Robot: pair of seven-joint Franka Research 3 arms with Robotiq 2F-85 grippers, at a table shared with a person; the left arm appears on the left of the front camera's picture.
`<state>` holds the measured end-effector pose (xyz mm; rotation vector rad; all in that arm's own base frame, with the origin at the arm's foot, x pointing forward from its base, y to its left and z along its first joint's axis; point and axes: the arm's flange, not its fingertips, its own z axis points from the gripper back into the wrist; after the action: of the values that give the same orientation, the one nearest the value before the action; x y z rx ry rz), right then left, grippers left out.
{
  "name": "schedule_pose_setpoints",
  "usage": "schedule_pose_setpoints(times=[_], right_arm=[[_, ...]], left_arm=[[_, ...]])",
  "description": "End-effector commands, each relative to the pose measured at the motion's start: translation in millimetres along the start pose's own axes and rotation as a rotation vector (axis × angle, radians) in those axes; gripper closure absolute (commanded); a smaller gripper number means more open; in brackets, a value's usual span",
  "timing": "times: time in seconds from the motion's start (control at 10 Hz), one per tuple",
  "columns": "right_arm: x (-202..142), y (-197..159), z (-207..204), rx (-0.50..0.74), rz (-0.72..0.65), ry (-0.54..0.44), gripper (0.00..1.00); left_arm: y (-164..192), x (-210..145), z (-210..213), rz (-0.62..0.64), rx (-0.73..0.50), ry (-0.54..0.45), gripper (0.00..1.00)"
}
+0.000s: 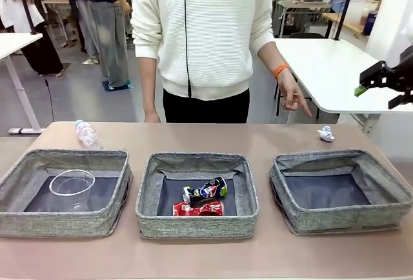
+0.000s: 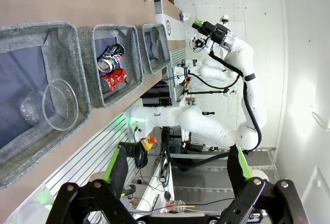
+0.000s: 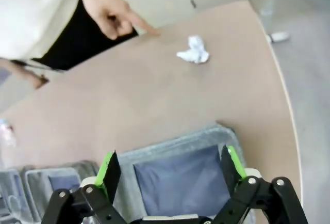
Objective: Sort the waste into the appropriate baskets.
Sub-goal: Pick up the waste item pointed out by the person.
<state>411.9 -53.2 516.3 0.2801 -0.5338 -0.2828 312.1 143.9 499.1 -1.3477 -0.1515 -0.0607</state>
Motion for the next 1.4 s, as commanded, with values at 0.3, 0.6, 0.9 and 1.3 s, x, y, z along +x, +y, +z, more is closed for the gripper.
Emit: schedule_pose_setpoints(times=[0.3,0.6,0.9,1.3], right_arm=[[26,-9,-37,-0.312,0.059,-0.131,0.00],[48,2,-68,-0.314,0.137,-0.165,0.00],[49,21,-114,-0.326,0.162,-0.156,0.00],[48,29,-156,-0.355,0.174,-0.113,0.00]], left_arm=[[0,-3,0,-0.007,0.004,0.007,0.00],[0,-3,0,-0.007,0.004,0.007,0.00],[0,-3,0,-0.007,0.004,0.007,0.00],[0,-3,0,-0.007,0.004,0.007,0.00]])
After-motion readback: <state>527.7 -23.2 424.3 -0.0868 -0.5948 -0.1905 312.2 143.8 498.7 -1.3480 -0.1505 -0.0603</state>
